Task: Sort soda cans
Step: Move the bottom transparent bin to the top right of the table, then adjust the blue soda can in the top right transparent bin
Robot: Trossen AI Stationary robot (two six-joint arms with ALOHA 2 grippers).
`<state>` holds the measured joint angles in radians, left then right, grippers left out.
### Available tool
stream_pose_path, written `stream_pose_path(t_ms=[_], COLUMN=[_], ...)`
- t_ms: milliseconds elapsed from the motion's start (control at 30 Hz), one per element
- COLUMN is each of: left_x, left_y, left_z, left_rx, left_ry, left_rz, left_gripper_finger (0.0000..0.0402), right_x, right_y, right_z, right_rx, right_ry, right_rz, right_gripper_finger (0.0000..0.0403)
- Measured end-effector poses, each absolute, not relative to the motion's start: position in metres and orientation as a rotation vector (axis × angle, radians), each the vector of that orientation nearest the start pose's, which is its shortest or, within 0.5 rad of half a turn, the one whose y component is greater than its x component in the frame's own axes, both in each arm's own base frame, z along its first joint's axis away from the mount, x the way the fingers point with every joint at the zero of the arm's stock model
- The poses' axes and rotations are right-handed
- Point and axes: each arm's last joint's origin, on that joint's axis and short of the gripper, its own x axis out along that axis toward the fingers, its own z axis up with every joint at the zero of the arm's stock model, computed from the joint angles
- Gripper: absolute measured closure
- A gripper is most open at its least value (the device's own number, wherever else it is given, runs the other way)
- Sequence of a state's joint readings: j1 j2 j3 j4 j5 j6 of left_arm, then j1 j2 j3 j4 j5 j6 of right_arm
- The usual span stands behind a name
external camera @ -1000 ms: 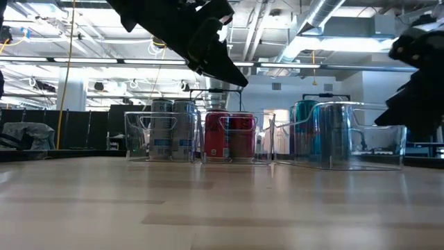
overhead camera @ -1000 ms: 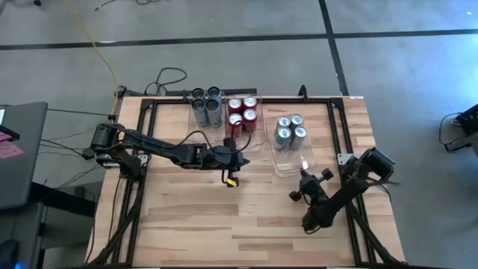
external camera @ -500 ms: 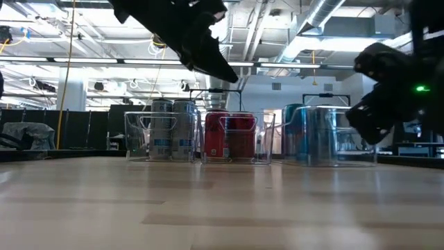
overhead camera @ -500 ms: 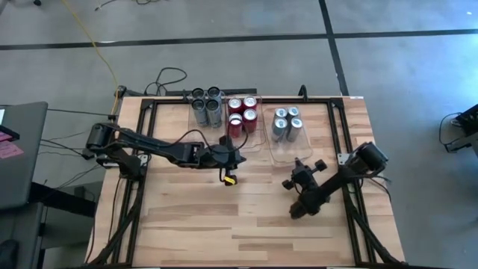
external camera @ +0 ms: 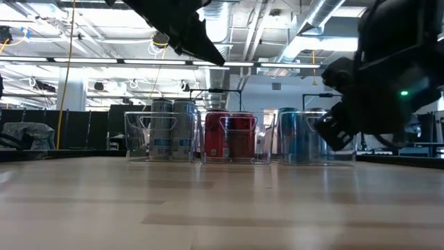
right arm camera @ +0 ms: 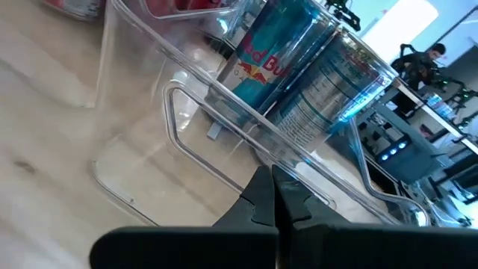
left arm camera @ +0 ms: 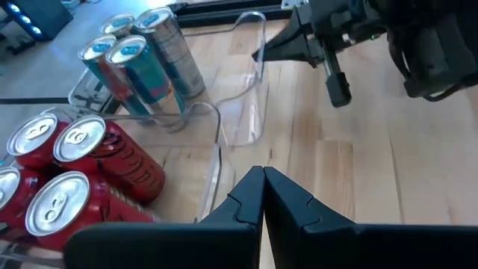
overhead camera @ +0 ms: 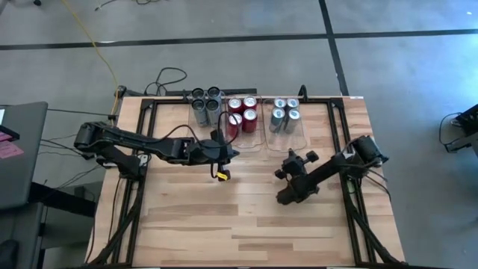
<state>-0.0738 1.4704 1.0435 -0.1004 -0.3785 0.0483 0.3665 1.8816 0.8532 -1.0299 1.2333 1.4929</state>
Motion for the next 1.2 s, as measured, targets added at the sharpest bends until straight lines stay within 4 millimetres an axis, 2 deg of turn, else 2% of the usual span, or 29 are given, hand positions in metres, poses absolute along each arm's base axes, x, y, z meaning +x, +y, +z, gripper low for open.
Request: stream_pose_path(t_ms=[367, 667, 800, 1033, 1133, 1200], left_x=[0.321, 0.320, 0.316, 0.312, 0.312, 0.312], left_y=[-0.012, -0.012, -0.011, -0.011, -0.011, -0.011], left_z=[0.268, 0.267, 0.262, 0.257, 0.257, 0.257], left_rx=[0.195, 0.214, 0.245, 0.222, 0.224, 0.232], left_ry=[0.568, 0.581, 0.651, 0.710, 0.712, 0.714], left_rz=[0.328, 0.327, 0.318, 0.326, 0.326, 0.323], left_gripper_finger=[0.0396, 0.0396, 0.0396, 0.0396, 0.0396, 0.0396], right_x=[0.246, 0.257, 0.267, 0.282, 0.288, 0.291], right_y=[0.047, 0.052, 0.066, 0.089, 0.094, 0.090], right_z=[0.105, 0.113, 0.128, 0.162, 0.187, 0.211], right_rx=[-0.260, -0.167, -0.126, -0.150, -0.137, -0.105], right_ry=[0.616, 0.657, 0.683, 0.693, 0.716, 0.730], right_rz=[-1.270, -1.274, -1.248, -1.195, -1.191, -1.203], right_gripper_finger=[0.0403, 0.0395, 0.0375, 0.0341, 0.0328, 0.0316])
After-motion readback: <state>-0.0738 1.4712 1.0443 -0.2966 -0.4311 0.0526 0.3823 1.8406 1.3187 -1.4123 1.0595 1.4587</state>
